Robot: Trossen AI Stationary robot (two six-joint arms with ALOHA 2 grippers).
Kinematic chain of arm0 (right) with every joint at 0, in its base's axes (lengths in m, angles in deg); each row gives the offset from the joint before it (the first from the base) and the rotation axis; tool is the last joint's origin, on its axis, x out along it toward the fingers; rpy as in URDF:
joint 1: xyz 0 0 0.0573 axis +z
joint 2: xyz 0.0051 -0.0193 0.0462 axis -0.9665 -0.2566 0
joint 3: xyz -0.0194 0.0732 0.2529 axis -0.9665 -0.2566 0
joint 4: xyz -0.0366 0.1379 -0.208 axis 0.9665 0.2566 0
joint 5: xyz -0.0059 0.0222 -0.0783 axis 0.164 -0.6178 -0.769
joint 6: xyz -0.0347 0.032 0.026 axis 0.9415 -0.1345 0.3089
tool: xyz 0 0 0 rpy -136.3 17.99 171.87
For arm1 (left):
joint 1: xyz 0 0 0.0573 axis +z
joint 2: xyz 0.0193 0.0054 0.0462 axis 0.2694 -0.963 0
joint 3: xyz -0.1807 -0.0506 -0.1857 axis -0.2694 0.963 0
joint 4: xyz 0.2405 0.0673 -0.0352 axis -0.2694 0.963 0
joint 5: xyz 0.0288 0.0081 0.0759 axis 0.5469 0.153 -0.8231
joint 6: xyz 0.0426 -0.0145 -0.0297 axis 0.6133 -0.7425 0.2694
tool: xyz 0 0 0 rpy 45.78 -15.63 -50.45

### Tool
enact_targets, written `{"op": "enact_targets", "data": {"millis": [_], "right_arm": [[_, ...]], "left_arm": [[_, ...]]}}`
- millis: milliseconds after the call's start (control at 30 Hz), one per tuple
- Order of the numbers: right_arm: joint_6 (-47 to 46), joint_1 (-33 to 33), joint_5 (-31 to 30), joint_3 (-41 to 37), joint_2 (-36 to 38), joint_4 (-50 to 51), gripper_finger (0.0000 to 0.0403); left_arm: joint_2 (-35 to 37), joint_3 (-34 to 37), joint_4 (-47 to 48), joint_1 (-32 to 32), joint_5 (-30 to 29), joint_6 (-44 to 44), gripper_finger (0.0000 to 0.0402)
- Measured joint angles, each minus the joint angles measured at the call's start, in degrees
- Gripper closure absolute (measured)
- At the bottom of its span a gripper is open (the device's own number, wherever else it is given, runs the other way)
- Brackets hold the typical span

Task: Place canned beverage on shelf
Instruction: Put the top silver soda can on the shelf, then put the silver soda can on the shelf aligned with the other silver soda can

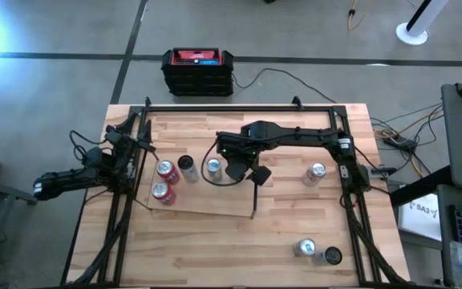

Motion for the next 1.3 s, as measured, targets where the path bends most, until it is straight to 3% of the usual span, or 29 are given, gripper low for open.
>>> {"op": "enact_targets", "data": {"millis": [900,1300], "right_arm": [[-6.3,1.3,-3.1,1.4,1.4,4.0,0.0033],[-4.7,1.6,-2.8,3.0,1.2,-0.4,0.0033]], "left_arm": [[0.0,0.0,0.0,0.0,0.0,0.0,0.0091],[0.0,0.0,0.0,0.0,0.0,0.0,0.0091]]}}
